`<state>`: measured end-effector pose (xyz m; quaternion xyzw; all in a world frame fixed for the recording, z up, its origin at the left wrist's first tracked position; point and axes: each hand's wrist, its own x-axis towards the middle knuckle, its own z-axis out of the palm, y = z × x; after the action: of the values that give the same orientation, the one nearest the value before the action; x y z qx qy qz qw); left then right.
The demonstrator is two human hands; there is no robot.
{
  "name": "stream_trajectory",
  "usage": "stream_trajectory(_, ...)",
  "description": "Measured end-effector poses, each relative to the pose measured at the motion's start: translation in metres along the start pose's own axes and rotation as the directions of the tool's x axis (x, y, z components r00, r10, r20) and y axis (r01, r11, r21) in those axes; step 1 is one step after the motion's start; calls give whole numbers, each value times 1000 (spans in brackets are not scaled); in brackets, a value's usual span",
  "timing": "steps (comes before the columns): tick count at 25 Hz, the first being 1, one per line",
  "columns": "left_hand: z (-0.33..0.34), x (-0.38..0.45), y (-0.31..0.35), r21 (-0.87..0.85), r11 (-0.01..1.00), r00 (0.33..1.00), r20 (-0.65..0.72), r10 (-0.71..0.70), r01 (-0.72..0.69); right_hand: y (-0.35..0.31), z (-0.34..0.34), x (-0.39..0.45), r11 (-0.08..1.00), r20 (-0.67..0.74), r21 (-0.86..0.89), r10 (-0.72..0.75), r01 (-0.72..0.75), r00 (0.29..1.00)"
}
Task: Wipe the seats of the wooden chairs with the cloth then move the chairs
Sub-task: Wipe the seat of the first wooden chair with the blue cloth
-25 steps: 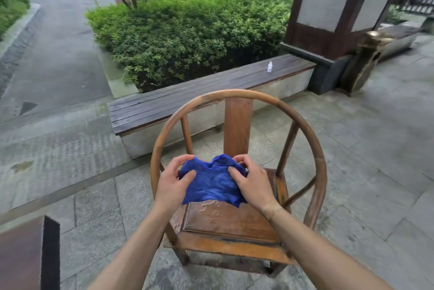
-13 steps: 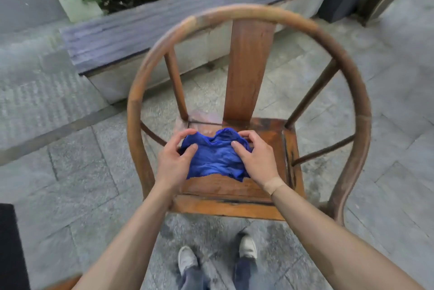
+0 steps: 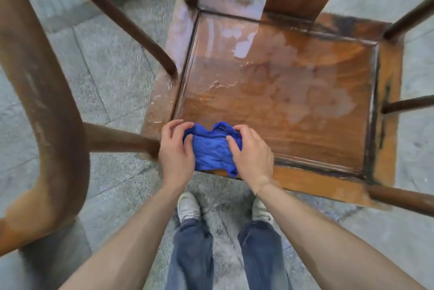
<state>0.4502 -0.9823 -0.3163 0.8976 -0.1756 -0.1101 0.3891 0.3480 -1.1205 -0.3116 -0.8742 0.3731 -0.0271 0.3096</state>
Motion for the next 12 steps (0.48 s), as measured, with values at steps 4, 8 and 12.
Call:
stream_trajectory(4,2,-12,-3,338,937,994,-41,102,-83,7,2,-3,989,-63,-114,-97,90,993)
stream_trajectory(8,15,-27,22,420,841,940,139,313,-342,12,-15,17,980,-42,-126,-159,153,986)
stream_trajectory(12,38,-49,28,513,820,953,277,123,-255,33,-37,65,944,-111,-296,-182,142,977)
